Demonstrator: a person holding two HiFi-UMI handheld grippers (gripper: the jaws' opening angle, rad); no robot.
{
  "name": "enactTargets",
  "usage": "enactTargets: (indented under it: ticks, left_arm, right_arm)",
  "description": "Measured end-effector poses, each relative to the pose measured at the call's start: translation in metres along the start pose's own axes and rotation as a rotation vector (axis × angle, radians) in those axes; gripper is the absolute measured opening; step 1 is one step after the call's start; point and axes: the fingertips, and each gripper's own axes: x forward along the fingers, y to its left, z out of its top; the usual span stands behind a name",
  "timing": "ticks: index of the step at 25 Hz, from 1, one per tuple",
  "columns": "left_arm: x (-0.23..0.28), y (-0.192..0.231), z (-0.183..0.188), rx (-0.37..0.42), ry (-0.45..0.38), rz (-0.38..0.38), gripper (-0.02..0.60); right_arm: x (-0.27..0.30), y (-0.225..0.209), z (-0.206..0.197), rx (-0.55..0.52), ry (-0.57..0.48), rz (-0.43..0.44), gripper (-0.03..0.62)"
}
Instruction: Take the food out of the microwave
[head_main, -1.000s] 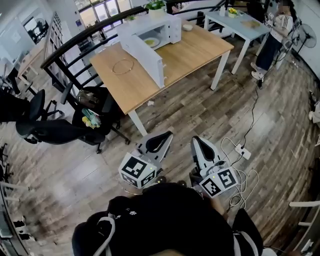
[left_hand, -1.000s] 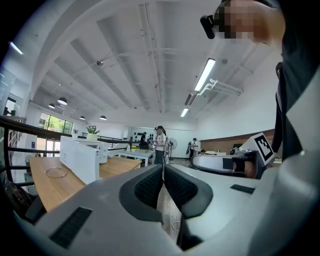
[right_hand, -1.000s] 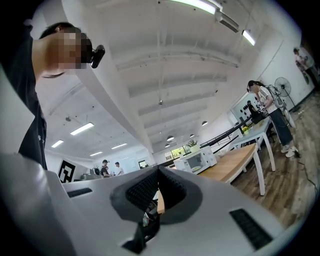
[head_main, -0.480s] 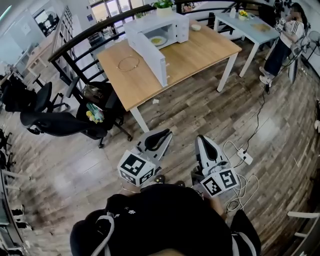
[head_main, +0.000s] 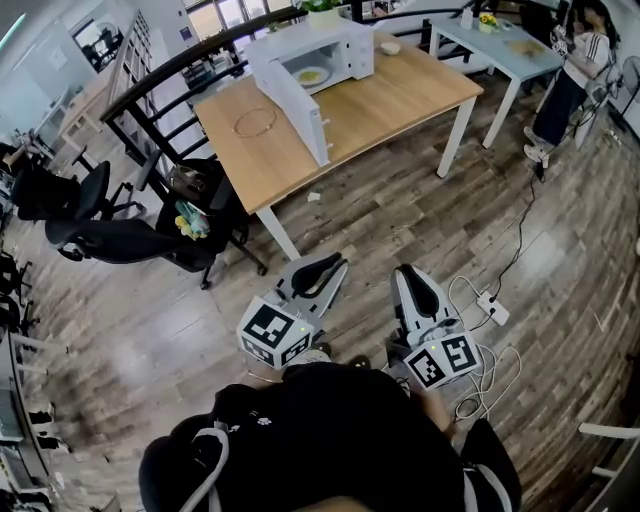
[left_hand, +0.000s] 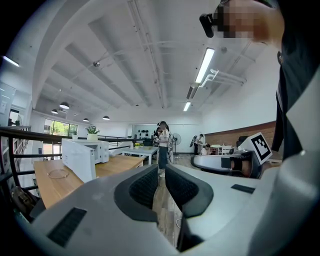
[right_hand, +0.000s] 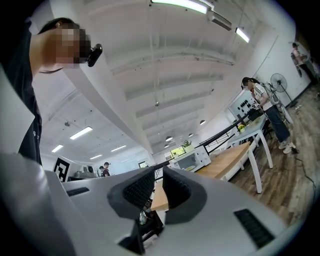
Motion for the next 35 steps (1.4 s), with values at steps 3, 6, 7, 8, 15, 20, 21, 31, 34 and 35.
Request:
enactTargets:
  ticks: [3, 6, 7, 8, 15, 20, 21, 31, 34, 35]
  left_arm:
    - [-0.002, -0.006, -0.002, -0.014, -0.002, 0.0, 0.025]
    - [-0.003, -0.007, -0.008, -0.021, 0.01, 0.004, 0.03]
    - [-0.002, -0.006, -0.009, -0.024, 0.014, 0.003, 0.04]
    - [-0.001, -0.006, -0.011, -0.028, 0.016, 0.002, 0.059]
    - [0.016, 0.014, -0.015, -0.052, 0.012, -0.005, 0.098]
    - [0.05, 0.038, -0.01, -0.056, -0.027, -0.02, 0.104]
    - [0.058, 0.043, -0.008, -0.053, -0.033, -0.025, 0.104]
    - [0.144, 0.111, 0.005, -0.071, -0.058, -0.048, 0.106]
    - [0.165, 0.132, 0.007, -0.074, -0.053, -0.051, 0.106]
    - [0.172, 0.139, 0.007, -0.076, -0.051, -0.052, 0.106]
  right_arm:
    - [-0.006, -0.001, 0.001, -0.002, 0.0, 0.002, 0.056]
    - [-0.008, -0.001, 0.0, -0.006, -0.001, 0.001, 0.061]
    - [-0.008, -0.001, 0.0, -0.008, 0.001, 0.001, 0.064]
    - [-0.007, -0.002, -0.001, -0.009, 0.003, 0.0, 0.066]
    - [0.012, -0.013, 0.002, -0.026, 0.018, -0.014, 0.084]
    - [0.03, -0.035, 0.012, -0.066, 0.021, -0.041, 0.1]
    - [0.035, -0.041, 0.015, -0.073, 0.02, -0.047, 0.103]
    - [0.109, -0.108, 0.037, -0.083, 0.024, -0.079, 0.133]
    - [0.134, -0.125, 0.042, -0.087, 0.029, -0.082, 0.143]
    - [0.143, -0.13, 0.043, -0.087, 0.031, -0.084, 0.143]
